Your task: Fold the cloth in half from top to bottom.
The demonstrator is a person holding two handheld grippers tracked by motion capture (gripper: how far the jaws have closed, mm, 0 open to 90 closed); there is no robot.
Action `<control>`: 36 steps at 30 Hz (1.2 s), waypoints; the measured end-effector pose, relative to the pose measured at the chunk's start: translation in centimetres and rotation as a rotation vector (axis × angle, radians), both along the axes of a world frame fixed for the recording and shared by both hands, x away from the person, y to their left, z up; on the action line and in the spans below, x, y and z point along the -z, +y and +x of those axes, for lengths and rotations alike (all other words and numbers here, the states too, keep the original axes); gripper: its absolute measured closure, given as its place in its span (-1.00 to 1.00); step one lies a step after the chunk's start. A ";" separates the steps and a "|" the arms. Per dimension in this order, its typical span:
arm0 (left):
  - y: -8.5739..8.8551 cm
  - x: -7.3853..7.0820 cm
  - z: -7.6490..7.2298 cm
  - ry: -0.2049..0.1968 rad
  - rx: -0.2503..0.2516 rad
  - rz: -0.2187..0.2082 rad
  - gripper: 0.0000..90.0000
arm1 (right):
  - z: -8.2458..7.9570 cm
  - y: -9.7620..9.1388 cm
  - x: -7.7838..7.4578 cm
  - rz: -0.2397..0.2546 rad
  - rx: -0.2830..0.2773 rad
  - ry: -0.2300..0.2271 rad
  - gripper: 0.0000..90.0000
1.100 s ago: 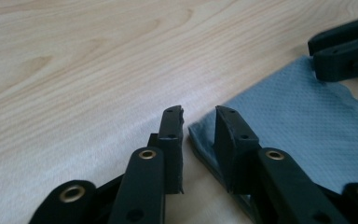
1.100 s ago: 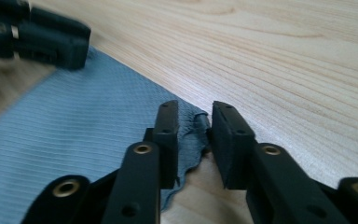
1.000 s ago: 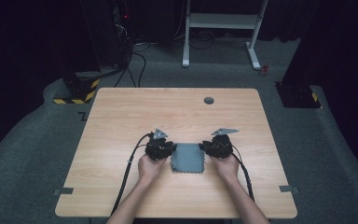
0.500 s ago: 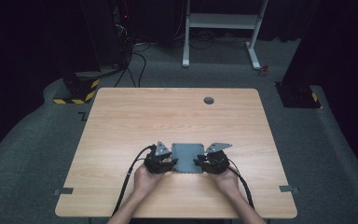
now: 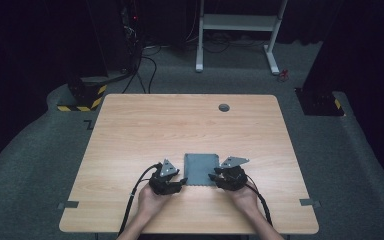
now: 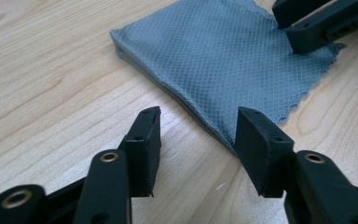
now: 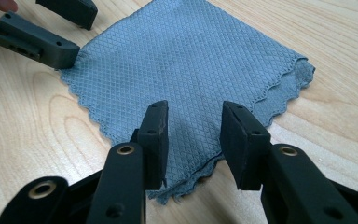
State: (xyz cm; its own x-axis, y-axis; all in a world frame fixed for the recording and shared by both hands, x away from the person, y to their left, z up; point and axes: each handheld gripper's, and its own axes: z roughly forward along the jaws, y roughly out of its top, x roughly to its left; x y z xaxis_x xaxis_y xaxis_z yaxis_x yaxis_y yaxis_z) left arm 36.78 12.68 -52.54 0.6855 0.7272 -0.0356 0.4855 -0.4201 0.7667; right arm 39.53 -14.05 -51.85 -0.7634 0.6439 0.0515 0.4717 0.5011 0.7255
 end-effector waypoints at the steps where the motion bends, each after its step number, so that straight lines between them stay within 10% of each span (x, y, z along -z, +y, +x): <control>1: 0.0 0.0 0.0 -0.001 -0.002 0.002 0.08 | 0.0 0.0 -0.1 -0.002 0.002 -0.003 0.37; 18: 6.8 -1.4 -0.8 -0.026 -0.148 -0.178 -0.09 | -0.5 -5.2 -1.8 0.135 0.141 -0.046 0.29; 36: 12.5 -1.0 -1.8 -0.038 -0.266 -0.186 -0.13 | -1.0 -8.8 -3.2 0.156 0.225 -0.082 0.32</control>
